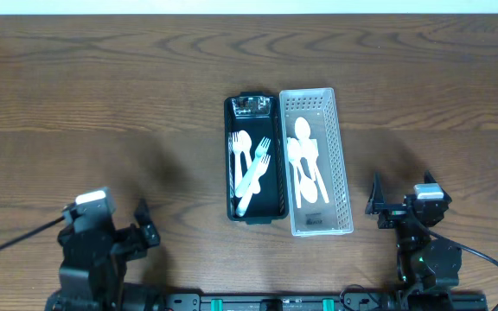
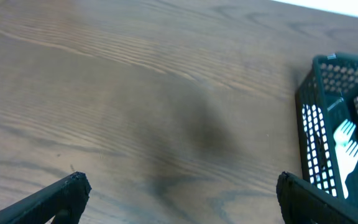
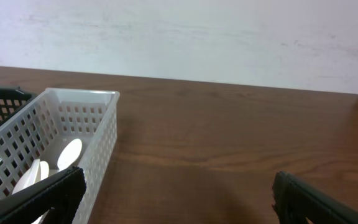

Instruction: Pack container

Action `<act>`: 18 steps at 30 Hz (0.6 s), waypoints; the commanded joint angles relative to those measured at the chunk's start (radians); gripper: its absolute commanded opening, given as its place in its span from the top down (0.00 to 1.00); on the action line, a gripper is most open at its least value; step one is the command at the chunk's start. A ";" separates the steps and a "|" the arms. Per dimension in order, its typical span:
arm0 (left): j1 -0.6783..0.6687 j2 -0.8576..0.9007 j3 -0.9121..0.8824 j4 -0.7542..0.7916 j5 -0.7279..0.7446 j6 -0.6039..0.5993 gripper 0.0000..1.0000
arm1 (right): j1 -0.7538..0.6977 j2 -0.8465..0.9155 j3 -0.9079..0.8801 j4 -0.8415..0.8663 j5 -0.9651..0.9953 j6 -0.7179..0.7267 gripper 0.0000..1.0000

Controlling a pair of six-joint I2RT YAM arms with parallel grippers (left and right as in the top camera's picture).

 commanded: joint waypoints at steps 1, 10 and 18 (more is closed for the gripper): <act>0.057 -0.098 -0.038 -0.011 0.037 -0.009 0.02 | -0.006 -0.007 -0.007 0.003 -0.007 -0.012 0.01; 0.161 -0.319 -0.314 0.195 0.139 0.106 0.02 | -0.006 -0.007 -0.007 0.003 -0.007 -0.012 0.01; 0.173 -0.319 -0.526 0.609 0.224 0.284 0.02 | -0.006 -0.007 -0.007 0.003 -0.007 -0.012 0.01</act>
